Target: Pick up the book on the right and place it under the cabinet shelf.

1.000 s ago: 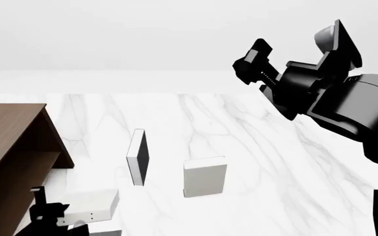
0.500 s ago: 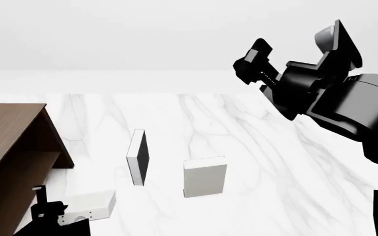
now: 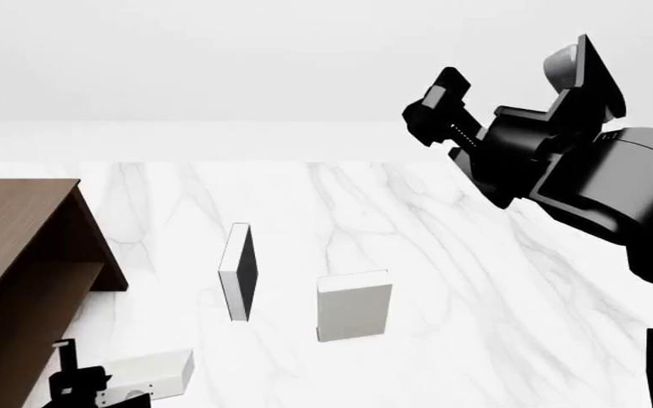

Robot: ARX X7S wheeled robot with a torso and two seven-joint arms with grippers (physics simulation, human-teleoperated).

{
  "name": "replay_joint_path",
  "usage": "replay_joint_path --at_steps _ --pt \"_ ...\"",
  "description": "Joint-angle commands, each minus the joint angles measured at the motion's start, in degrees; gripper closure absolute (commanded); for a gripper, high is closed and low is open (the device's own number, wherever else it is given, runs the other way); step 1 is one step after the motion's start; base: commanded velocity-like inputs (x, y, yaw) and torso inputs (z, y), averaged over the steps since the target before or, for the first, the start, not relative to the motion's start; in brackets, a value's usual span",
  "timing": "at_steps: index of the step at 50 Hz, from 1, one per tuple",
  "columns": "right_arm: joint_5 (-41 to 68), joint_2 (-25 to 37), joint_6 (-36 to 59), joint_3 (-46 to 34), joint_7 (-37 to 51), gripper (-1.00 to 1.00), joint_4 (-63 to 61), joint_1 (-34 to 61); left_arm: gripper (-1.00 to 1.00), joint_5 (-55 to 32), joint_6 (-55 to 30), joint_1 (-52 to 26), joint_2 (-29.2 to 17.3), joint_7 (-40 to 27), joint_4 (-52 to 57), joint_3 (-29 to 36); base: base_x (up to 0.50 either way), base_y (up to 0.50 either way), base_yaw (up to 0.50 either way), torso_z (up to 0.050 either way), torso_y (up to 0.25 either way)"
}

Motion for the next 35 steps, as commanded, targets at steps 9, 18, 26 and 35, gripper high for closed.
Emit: replay_joint_path --at_steps 9,18,26,35 --pt "0.3 0.1 -0.3 -0.3 0.0 -1.00 0.1 0.0 1.00 2.4 1.7 0.3 1.9 -1.9 -3.0 0.1 0.00 0.00 0.00 0.000 0.000" --pt "0.3 0.2 -0.4 -0.5 -0.1 -1.00 0.1 0.0 1.00 2.3 2.8 1.3 3.3 -2.3 -5.6 0.7 0.00 0.00 0.00 0.000 0.000" --pt "0.3 0.3 -0.5 -0.6 -0.2 -1.00 0.0 0.0 -1.00 0.8 2.2 1.7 3.2 -1.9 -5.4 0.0 0.00 0.00 0.00 0.000 0.000" --pt "0.5 0.3 -0.7 -0.7 -0.2 -1.00 -0.1 0.1 -1.00 0.1 1.6 1.9 1.9 -1.8 -3.2 -0.5 0.00 0.00 0.00 0.000 0.000"
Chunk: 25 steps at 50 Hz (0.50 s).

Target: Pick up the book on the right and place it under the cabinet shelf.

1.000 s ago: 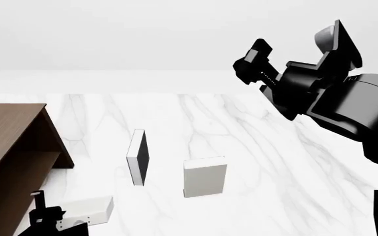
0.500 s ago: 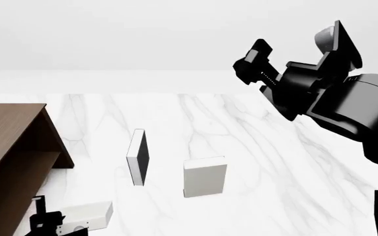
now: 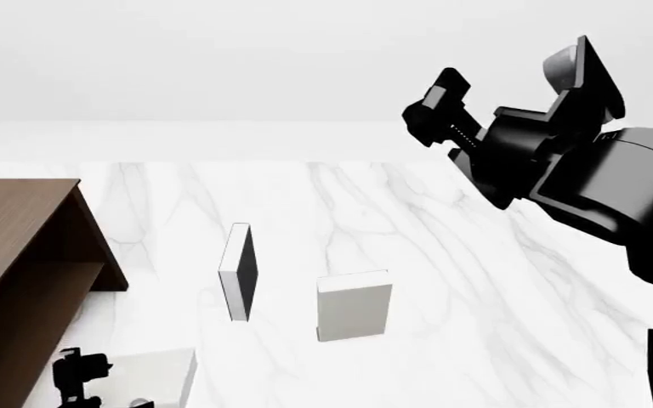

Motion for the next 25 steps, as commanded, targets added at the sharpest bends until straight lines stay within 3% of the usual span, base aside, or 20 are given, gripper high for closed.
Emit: replay_joint_path --at_steps 1,25 --pt "0.1 0.0 -0.2 -0.2 0.0 -1.00 -0.1 0.0 -1.00 -1.1 -0.3 0.2 -1.0 -0.3 1.9 -0.8 0.00 0.00 0.00 0.000 0.000" --pt "0.4 0.2 -0.5 -0.4 -0.4 -1.00 -0.3 0.1 -1.00 -8.9 0.4 1.7 -12.7 4.1 17.9 -3.9 0.00 0.00 0.00 0.000 0.000"
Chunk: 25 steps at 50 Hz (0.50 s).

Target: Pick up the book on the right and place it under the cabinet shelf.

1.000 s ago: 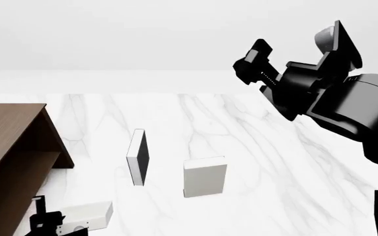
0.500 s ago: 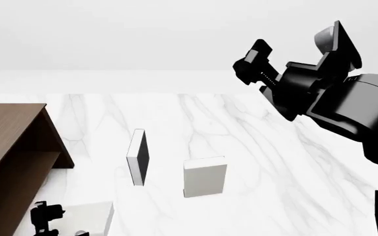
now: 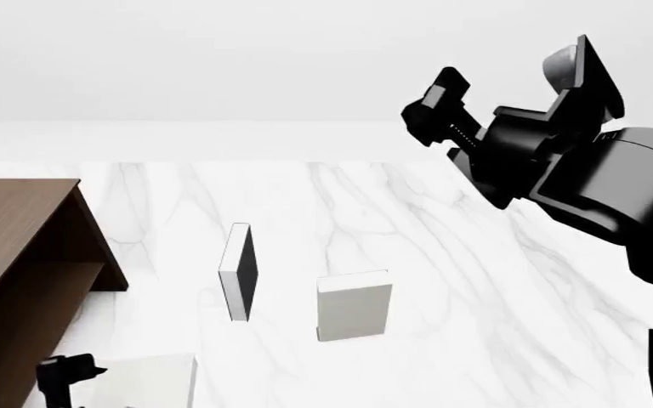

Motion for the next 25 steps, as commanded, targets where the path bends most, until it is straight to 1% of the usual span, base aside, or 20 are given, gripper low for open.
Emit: replay_joint_path --at_steps 1,7,13,25 --pt "0.0 0.1 -0.2 -0.1 -0.2 -1.00 -0.1 0.1 -1.00 -2.6 0.5 -0.4 -5.2 2.8 6.9 -1.1 0.00 0.00 0.00 0.000 0.000" --pt "0.0 0.1 -0.4 -0.1 -0.2 -1.00 0.0 0.1 -1.00 -4.7 1.1 -0.6 -7.9 4.4 11.4 -1.8 0.00 0.00 0.00 0.000 0.000" --pt "0.2 0.1 -0.6 -0.1 -0.3 -1.00 0.0 0.2 -1.00 -6.8 0.7 -1.1 -10.9 4.0 15.7 -3.2 0.00 0.00 0.00 0.000 0.000" --pt "0.3 0.4 -0.6 -0.1 -0.7 -1.00 -0.4 0.0 -1.00 -15.7 2.7 -1.8 -14.9 -3.6 23.1 -8.1 0.00 0.00 0.00 0.000 0.000"
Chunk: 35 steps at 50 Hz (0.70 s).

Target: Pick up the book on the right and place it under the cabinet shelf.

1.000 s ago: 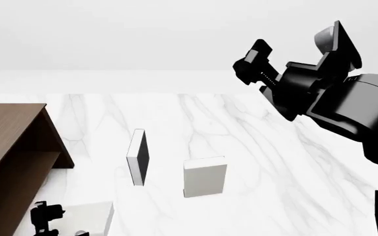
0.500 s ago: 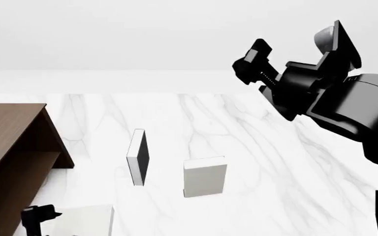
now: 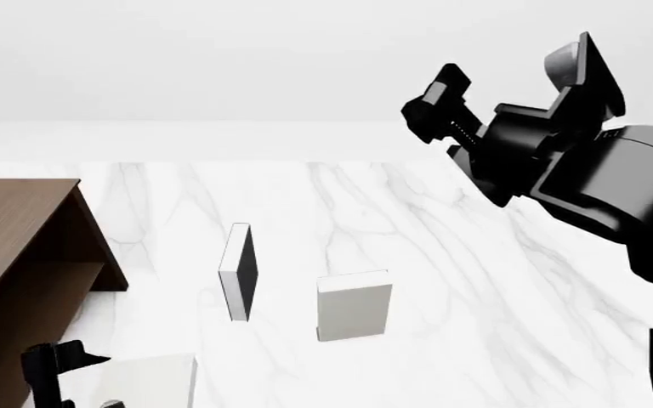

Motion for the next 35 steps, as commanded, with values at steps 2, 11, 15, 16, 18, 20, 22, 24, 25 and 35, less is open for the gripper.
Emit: replay_joint_path --at_steps 2,11,15,16,18,20,22,24,25,35 --pt "0.5 1.0 0.1 0.4 -0.6 -1.00 -1.0 -1.0 -1.00 -8.3 1.4 -1.3 -4.1 -5.2 7.3 -4.5 0.00 0.00 0.00 0.000 0.000" --pt "-2.4 2.6 2.6 -1.0 -2.2 -1.00 -1.9 -0.8 -1.00 -20.0 2.2 -4.6 -4.9 -10.0 9.9 -10.3 0.00 0.00 0.00 0.000 0.000" --pt "-3.6 3.2 3.4 -1.6 -2.7 -1.00 -2.3 -0.5 -1.00 -25.0 1.3 -6.5 -3.9 -12.2 11.0 -12.8 0.00 0.00 0.00 0.000 0.000" --pt "-3.9 3.5 3.8 -1.8 -2.8 -1.00 -2.4 -0.4 -1.00 -26.1 1.0 -6.9 -3.4 -12.7 11.1 -13.3 0.00 0.00 0.00 0.000 0.000" --pt "-4.0 4.5 4.4 -1.7 -3.2 -1.00 -2.7 -0.4 -1.00 -28.1 0.5 -7.7 -2.8 -13.8 11.3 -14.3 0.00 0.00 0.00 0.000 0.000" --pt "-4.1 5.3 5.2 -1.8 -3.6 -1.00 -2.9 -0.3 -1.00 -30.2 0.2 -8.3 -2.2 -14.7 11.4 -15.3 0.00 0.00 0.00 0.000 0.000" --pt "-4.8 6.1 6.0 -2.0 -4.0 -1.00 -3.0 0.0 -1.00 -32.8 -0.3 -9.2 -1.7 -15.8 11.3 -16.5 0.00 0.00 0.00 0.000 0.000" --pt "-5.4 6.8 6.7 -2.2 -4.4 -1.00 -3.1 0.3 -1.00 -34.9 -0.7 -10.1 -1.2 -16.6 11.2 -17.5 0.00 0.00 0.00 0.000 0.000" --pt "-5.7 7.1 7.0 -2.3 -4.6 -1.00 -3.1 0.4 -1.00 -35.9 -0.9 -10.6 -1.0 -16.8 11.2 -18.1 0.00 0.00 0.00 0.000 0.000" --pt "-8.4 10.1 10.2 -3.6 -6.6 -1.00 -2.8 1.9 -1.00 -46.0 -5.3 -17.6 2.3 -19.6 11.2 -23.7 0.00 0.00 0.00 0.000 0.000"
